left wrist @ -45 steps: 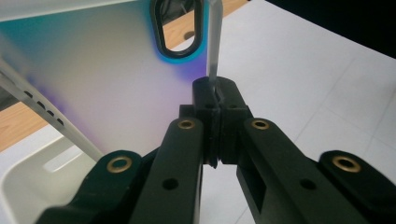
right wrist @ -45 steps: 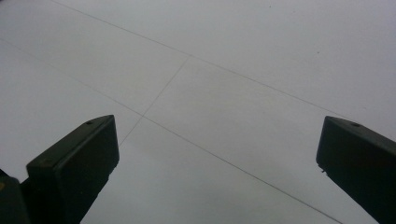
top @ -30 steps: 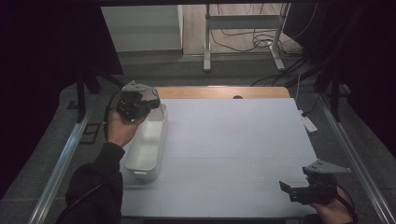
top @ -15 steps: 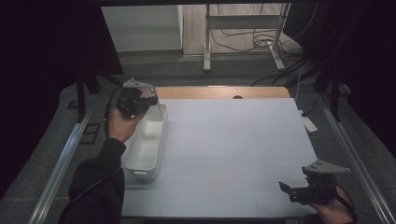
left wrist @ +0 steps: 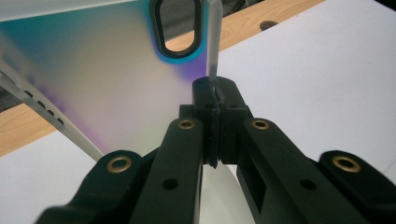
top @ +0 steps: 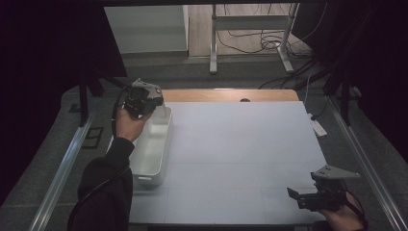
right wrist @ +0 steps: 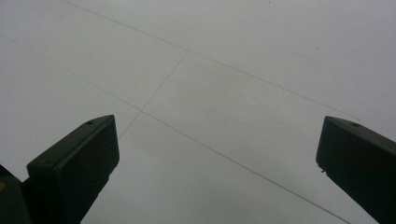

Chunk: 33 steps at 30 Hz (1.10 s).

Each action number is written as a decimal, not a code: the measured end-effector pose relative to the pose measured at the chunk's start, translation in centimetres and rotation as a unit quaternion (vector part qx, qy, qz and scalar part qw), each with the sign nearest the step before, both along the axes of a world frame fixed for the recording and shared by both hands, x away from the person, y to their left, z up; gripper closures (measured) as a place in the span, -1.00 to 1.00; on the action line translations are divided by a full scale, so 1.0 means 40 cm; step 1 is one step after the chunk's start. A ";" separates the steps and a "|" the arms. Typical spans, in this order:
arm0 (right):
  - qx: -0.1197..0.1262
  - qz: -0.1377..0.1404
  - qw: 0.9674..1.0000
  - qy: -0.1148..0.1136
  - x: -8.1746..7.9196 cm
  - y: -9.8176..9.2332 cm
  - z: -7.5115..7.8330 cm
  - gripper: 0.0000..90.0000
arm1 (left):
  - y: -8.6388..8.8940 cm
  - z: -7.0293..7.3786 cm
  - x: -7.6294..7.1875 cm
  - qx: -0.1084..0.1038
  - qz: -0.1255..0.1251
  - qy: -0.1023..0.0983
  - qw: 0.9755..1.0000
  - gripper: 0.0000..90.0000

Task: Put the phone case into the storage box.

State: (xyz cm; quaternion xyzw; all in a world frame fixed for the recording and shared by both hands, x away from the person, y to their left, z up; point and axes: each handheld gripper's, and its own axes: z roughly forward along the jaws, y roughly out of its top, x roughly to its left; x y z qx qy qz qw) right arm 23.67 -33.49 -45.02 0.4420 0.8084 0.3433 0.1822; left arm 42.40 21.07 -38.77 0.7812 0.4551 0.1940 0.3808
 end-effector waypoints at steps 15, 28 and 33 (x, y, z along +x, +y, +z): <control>-0.005 0.004 1.000 0.003 0.001 0.004 -0.002 -1.00 | -0.004 -0.064 0.034 -0.002 0.014 0.026 1.000 0.96; -0.010 0.009 1.000 0.006 0.002 0.005 -0.002 -1.00 | -0.013 -0.116 0.048 -0.001 0.025 0.053 0.998 0.96; -0.011 0.010 1.000 0.006 0.002 0.006 -0.003 -0.99 | -0.014 -0.131 0.052 -0.001 0.030 0.061 0.998 0.96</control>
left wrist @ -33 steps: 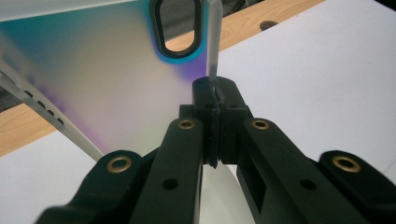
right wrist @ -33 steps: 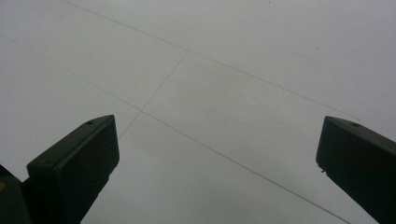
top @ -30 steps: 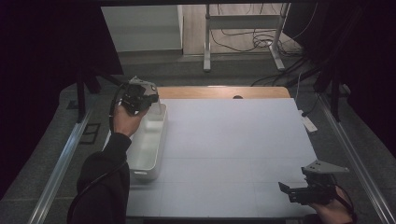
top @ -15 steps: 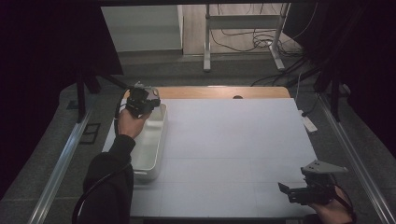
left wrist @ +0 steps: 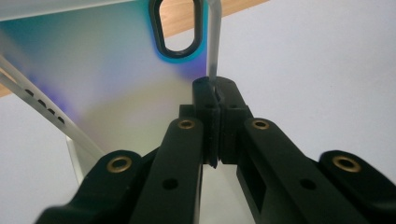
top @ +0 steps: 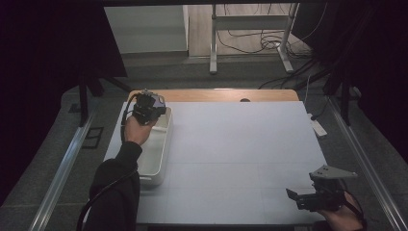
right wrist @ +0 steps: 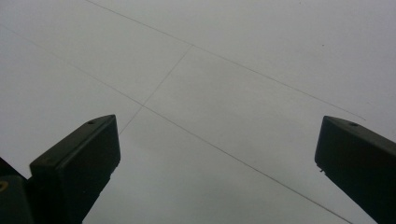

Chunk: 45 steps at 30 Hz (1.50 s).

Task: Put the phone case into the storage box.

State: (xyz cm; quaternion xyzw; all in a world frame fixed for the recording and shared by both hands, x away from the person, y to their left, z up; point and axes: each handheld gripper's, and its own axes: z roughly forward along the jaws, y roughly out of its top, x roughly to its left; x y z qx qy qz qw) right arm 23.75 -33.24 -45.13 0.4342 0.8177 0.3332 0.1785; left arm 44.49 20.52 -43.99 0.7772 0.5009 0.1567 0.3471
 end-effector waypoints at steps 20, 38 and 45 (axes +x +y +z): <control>-0.005 0.007 1.000 0.002 0.000 0.004 -0.001 -0.99 | -0.018 -0.033 0.020 0.014 0.010 0.027 0.999 0.96; -0.006 0.006 1.000 0.001 0.000 0.004 -0.001 -0.99 | -0.026 -0.041 0.033 0.015 0.012 0.020 1.000 0.81; -0.005 0.006 1.000 0.001 0.000 0.004 -0.001 -0.99 | -0.020 -0.033 0.027 0.006 0.005 0.011 1.000 0.72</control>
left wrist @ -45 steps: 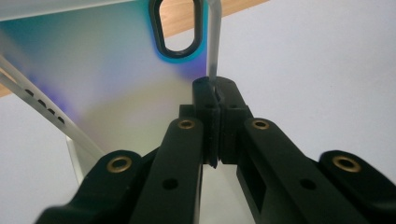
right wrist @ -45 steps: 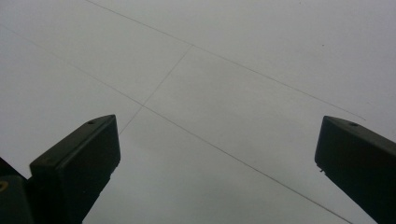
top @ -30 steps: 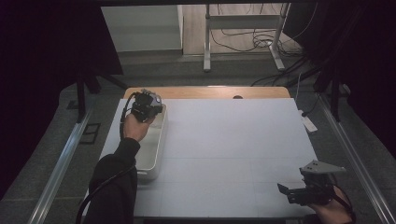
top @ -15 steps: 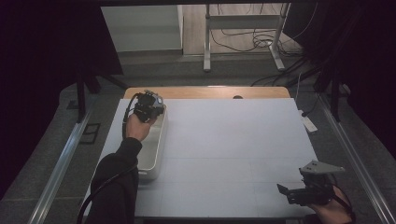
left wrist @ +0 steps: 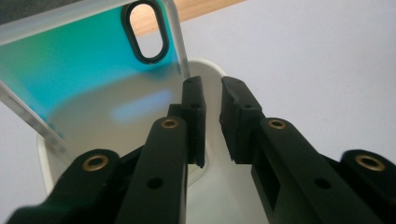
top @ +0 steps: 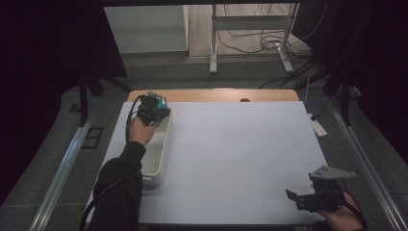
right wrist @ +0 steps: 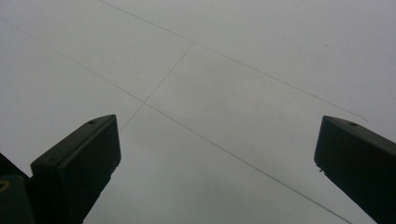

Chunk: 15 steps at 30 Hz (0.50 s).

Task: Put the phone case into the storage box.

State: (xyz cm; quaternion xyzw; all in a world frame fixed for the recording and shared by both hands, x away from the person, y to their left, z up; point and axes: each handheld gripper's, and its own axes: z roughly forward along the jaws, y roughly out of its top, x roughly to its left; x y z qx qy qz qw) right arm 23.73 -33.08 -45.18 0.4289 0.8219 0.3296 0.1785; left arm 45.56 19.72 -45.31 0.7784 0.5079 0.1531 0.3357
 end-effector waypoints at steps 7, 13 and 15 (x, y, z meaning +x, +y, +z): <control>-0.001 0.000 1.000 0.000 0.000 0.000 0.000 -0.99 | 0.000 0.006 -0.006 -0.008 -0.006 -0.004 1.000 0.60; -0.002 0.001 1.000 -0.001 0.000 0.001 0.000 -0.99 | 0.006 0.010 -0.014 -0.018 -0.007 -0.007 1.000 0.40; -0.003 0.001 1.000 0.000 0.000 0.001 0.000 -0.99 | 0.007 0.011 -0.016 -0.018 -0.007 -0.008 1.000 0.35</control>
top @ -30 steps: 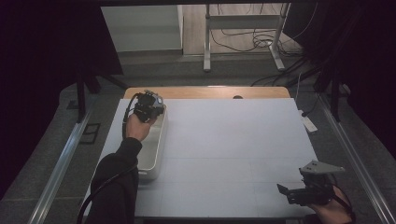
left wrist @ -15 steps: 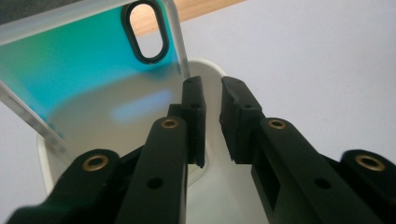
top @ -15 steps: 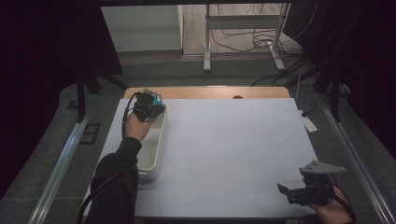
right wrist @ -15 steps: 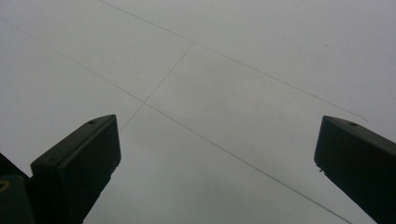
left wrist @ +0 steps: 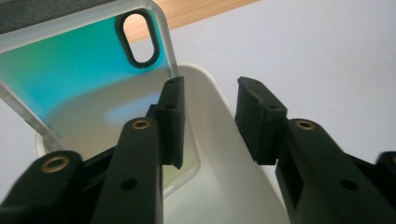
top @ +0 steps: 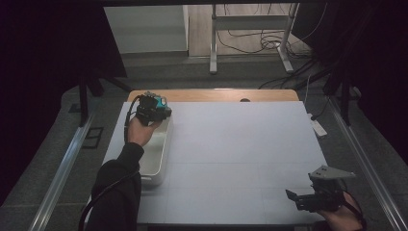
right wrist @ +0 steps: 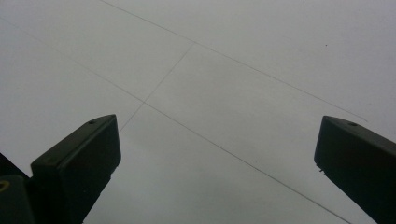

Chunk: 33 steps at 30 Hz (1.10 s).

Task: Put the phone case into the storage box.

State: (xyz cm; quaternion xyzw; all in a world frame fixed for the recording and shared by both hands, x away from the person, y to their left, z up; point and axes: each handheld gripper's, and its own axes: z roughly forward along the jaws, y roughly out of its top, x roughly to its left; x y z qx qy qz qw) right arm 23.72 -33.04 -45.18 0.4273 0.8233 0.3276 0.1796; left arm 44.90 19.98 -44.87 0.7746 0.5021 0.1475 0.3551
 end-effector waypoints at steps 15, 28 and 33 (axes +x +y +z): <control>-0.002 0.000 1.000 0.000 0.000 0.001 0.000 -0.99 | 0.000 0.011 -0.026 -0.007 -0.017 -0.009 1.000 -0.06; -0.003 0.000 1.000 0.001 0.000 0.002 0.000 -0.99 | 0.000 0.007 -0.049 -0.018 -0.032 -0.005 0.999 -0.63; -0.003 0.000 1.000 0.000 0.000 0.002 0.000 -0.99 | 0.000 0.011 -0.057 -0.014 -0.040 -0.006 0.999 -0.80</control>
